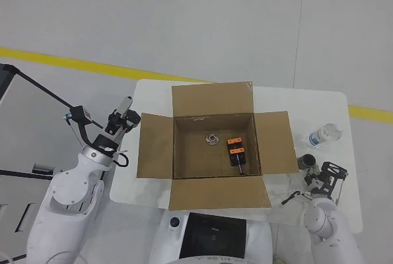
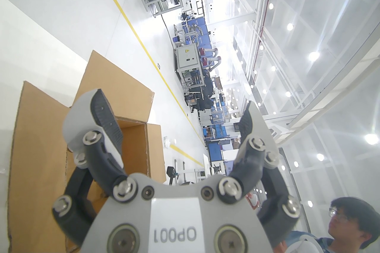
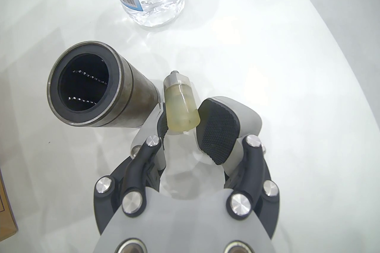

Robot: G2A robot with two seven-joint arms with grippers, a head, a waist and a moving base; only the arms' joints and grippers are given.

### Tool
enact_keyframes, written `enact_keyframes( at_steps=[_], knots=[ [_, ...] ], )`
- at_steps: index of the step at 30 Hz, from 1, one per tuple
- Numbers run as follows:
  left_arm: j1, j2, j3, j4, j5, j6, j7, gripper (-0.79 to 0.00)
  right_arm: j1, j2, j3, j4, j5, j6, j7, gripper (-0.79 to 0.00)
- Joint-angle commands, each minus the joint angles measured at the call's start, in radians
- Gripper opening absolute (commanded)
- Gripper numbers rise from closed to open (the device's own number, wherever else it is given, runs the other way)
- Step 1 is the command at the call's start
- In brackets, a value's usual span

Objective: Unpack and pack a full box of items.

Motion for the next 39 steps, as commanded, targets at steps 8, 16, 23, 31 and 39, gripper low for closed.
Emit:
enact_keyframes(
  at_steps=[8,16,23,31,39],
  knots=[
    [0.000,0.000,0.000,0.000,0.000,0.000,0.000,0.000,-0.034,-0.001,0.020,-0.045,0.046,-0.035,-0.043,-0.520],
    [0.000,0.000,0.000,0.000,0.000,0.000,0.000,0.000,-0.051,-0.002,0.027,-0.074,0.050,-0.024,-0.051,-0.499],
    [0.000,0.000,0.000,0.000,0.000,0.000,0.000,0.000,-0.119,-0.001,0.063,-0.195,0.069,-0.043,-0.053,-0.496],
    [0.000,0.000,0.000,0.000,0.000,0.000,0.000,0.000,-0.286,0.002,0.236,-0.499,0.218,-0.083,-0.033,-0.486],
    [0.000,0.000,0.000,0.000,0.000,0.000,0.000,0.000,-0.331,0.006,0.248,-0.875,0.329,-0.186,0.163,-0.489]
  ],
)
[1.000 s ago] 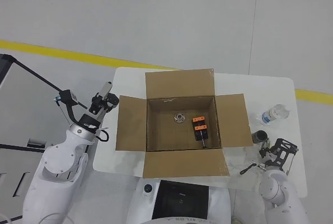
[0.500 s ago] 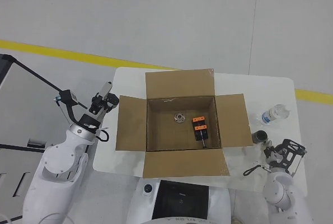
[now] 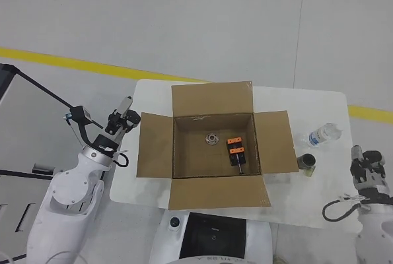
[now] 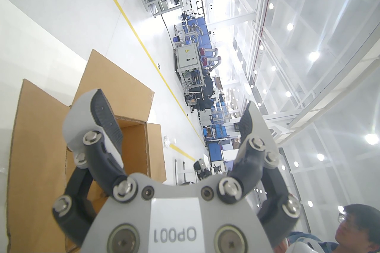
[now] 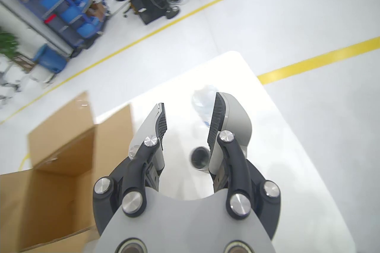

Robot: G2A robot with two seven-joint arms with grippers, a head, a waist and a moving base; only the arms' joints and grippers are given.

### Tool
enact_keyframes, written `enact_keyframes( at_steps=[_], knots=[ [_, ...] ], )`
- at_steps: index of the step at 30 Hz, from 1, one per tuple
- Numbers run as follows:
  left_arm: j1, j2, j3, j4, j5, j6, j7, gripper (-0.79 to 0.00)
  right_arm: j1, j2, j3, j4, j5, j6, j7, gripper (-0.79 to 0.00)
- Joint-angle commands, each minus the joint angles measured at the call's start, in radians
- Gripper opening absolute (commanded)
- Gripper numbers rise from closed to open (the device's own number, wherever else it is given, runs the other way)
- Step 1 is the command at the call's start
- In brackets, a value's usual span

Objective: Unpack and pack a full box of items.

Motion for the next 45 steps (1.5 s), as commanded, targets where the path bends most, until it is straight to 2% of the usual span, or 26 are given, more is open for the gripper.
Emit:
enact_keyframes(
  at_steps=[1,4,6,11,14,16,18,24,27,29,33,37,40,43,44,45],
  knots=[
    [0.000,0.000,0.000,0.000,0.000,0.000,0.000,0.000,0.038,0.004,-0.050,-0.064,-0.011,-0.020,0.083,-0.493],
    [0.000,0.000,0.000,0.000,0.000,0.000,0.000,0.000,0.158,0.012,-0.194,-0.064,-0.107,-0.046,0.174,-0.496],
    [0.000,0.000,0.000,0.000,0.000,0.000,0.000,0.000,0.228,0.012,-0.321,-0.064,-0.203,-0.005,0.247,-0.499],
    [0.000,0.000,0.000,0.000,0.000,0.000,0.000,0.000,0.435,-0.005,-0.660,0.049,-0.436,0.185,0.385,-0.508],
    [0.000,0.000,0.000,0.000,0.000,0.000,0.000,0.000,0.551,-0.025,-0.828,0.164,-0.552,0.305,0.473,-0.514],
    [0.000,0.000,0.000,0.000,0.000,0.000,0.000,0.000,0.608,-0.037,-0.902,0.217,-0.594,0.350,0.517,-0.477],
    [0.000,0.000,0.000,0.000,0.000,0.000,0.000,0.000,0.621,-0.041,-0.926,0.221,-0.612,0.365,0.520,-0.339],
    [0.000,0.000,0.000,0.000,0.000,0.000,0.000,0.000,0.621,-0.041,-0.926,0.221,-0.612,0.365,0.520,-0.339],
    [0.000,0.000,0.000,0.000,0.000,0.000,0.000,0.000,0.637,-0.040,-0.903,0.284,-0.611,0.371,0.582,-0.477],
    [0.000,0.000,0.000,0.000,0.000,0.000,0.000,0.000,0.701,-0.050,-0.915,0.345,-0.607,0.423,0.716,-0.523],
    [0.000,0.000,0.000,0.000,0.000,0.000,0.000,0.000,0.880,-0.080,-0.979,0.478,-0.640,0.533,0.918,-0.533],
    [0.000,0.000,0.000,0.000,0.000,0.000,0.000,0.000,1.032,-0.122,-1.064,0.637,-0.622,0.611,0.980,-0.502],
    [0.000,0.000,0.000,0.000,0.000,0.000,0.000,0.000,1.113,-0.155,-1.113,0.770,-0.579,0.620,0.981,-0.493],
    [0.000,0.000,0.000,0.000,0.000,0.000,0.000,0.000,1.169,-0.188,-1.146,0.896,-0.545,0.639,0.962,-0.416],
    [0.000,0.000,0.000,0.000,0.000,0.000,0.000,0.000,1.172,-0.192,-1.157,0.897,-0.562,0.650,0.951,-0.240],
    [0.000,0.000,0.000,0.000,0.000,0.000,0.000,0.000,1.172,-0.192,-1.157,0.897,-0.562,0.650,0.951,-0.191]
  ],
)
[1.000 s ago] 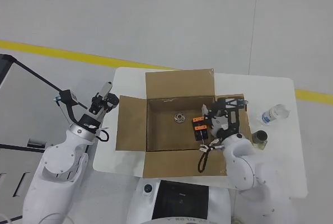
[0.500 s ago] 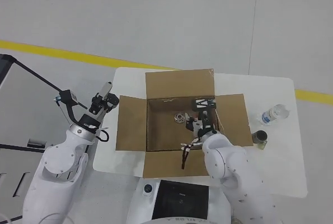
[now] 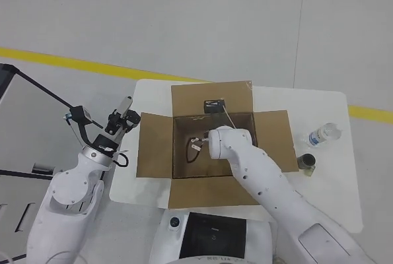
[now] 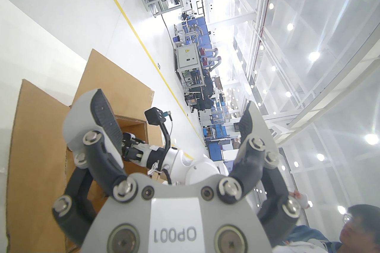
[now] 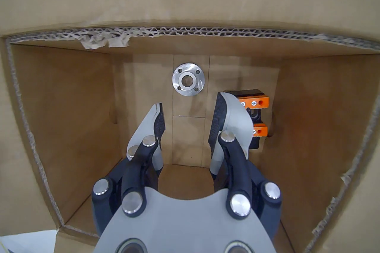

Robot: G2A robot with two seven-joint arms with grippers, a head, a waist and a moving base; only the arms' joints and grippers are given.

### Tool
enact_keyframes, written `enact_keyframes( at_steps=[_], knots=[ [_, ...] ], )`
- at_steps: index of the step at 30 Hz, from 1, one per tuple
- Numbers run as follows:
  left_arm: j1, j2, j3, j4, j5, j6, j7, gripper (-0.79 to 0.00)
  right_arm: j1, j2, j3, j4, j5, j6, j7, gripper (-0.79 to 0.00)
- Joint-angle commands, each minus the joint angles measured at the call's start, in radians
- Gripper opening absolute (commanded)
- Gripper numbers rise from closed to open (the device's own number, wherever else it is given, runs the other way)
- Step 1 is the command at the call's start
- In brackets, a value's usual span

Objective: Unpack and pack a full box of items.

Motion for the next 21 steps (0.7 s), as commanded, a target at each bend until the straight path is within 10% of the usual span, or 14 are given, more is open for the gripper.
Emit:
enact_keyframes(
  at_steps=[1,5,6,21],
  knots=[
    [0.000,0.000,0.000,0.000,0.000,0.000,0.000,0.000,-0.001,0.000,0.001,-0.004,-0.013,0.003,-0.002,-0.191],
    [0.000,0.000,0.000,0.000,0.000,0.000,0.000,0.000,-0.001,0.000,0.001,-0.004,-0.013,0.003,-0.002,-0.191],
    [0.000,0.000,0.000,0.000,0.000,0.000,0.000,0.000,-0.005,0.001,0.002,-0.001,-0.008,-0.001,-0.007,-0.465],
    [0.000,0.000,0.000,0.000,0.000,0.000,0.000,0.000,0.045,-0.044,0.005,0.301,0.122,-0.118,-0.164,-0.542]
  ],
)
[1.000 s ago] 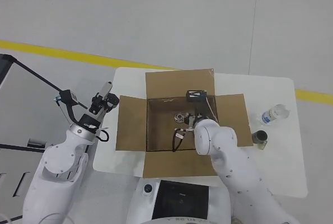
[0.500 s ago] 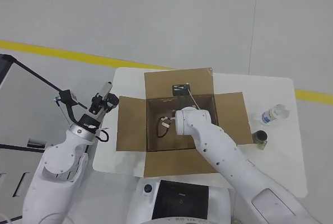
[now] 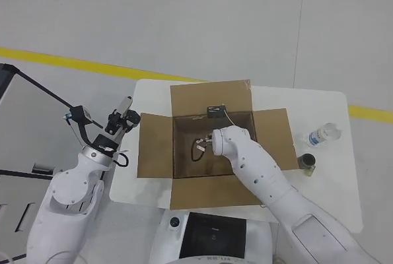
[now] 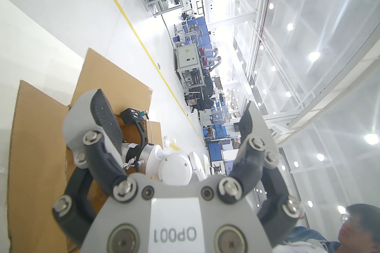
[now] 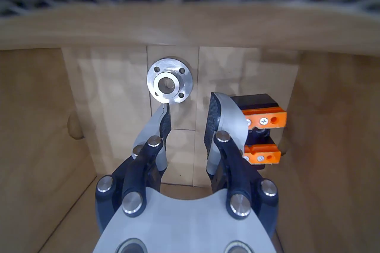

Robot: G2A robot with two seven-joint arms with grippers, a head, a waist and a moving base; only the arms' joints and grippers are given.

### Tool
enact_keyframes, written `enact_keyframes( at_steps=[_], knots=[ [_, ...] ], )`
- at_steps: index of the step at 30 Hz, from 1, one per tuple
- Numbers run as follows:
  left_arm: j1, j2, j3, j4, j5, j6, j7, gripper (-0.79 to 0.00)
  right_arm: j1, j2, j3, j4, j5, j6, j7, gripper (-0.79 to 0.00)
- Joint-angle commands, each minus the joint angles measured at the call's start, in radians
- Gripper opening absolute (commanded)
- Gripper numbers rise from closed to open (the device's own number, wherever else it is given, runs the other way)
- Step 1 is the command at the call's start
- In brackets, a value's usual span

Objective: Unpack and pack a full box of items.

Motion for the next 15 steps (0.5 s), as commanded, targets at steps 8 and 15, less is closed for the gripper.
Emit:
enact_keyframes(
  at_steps=[8,15],
  knots=[
    [0.000,0.000,0.000,0.000,0.000,0.000,0.000,0.000,-0.031,-0.020,-0.131,-0.051,-0.205,-0.030,-0.051,-0.533],
    [0.000,0.000,0.000,0.000,0.000,0.000,0.000,0.000,-0.177,0.030,-0.121,-0.292,-0.510,-0.034,0.017,-0.533]
  ],
)
